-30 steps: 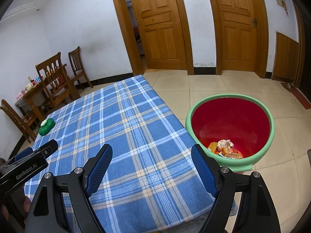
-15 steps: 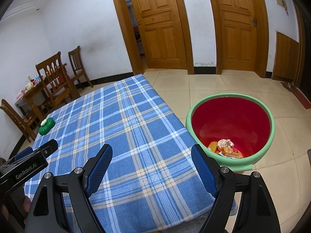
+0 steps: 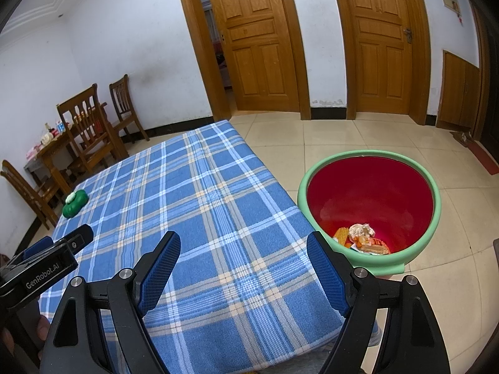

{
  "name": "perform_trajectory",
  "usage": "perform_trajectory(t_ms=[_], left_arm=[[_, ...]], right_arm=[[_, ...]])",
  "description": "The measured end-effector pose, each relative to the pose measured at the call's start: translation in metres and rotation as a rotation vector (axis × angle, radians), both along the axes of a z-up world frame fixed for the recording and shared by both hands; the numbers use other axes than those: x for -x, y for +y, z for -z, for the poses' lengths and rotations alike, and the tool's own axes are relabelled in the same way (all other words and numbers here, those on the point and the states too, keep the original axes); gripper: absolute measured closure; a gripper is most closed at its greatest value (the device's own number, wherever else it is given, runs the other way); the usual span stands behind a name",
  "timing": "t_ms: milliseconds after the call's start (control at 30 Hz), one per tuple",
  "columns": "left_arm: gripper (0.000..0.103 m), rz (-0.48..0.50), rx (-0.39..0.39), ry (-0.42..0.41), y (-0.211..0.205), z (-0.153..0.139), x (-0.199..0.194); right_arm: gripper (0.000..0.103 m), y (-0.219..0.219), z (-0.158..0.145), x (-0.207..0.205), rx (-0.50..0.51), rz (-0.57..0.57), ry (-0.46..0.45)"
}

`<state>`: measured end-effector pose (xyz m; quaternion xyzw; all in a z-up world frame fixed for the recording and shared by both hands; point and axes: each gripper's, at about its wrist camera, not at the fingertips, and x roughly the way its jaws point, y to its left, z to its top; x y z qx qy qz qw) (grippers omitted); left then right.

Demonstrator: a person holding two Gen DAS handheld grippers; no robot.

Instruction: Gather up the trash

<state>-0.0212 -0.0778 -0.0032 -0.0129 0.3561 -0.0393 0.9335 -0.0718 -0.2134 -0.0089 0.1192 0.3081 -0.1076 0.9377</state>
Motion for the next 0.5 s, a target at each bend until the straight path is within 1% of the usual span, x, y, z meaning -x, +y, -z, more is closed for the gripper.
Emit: perform_trajectory(t_ms=[500], left_arm=[[0.009, 0.012, -0.002, 0.004, -0.0017, 0.0012, -0.0008]], right_arm=[[0.019, -0.0005, -0.0004, 0.0000, 0.000, 0.000, 0.000]])
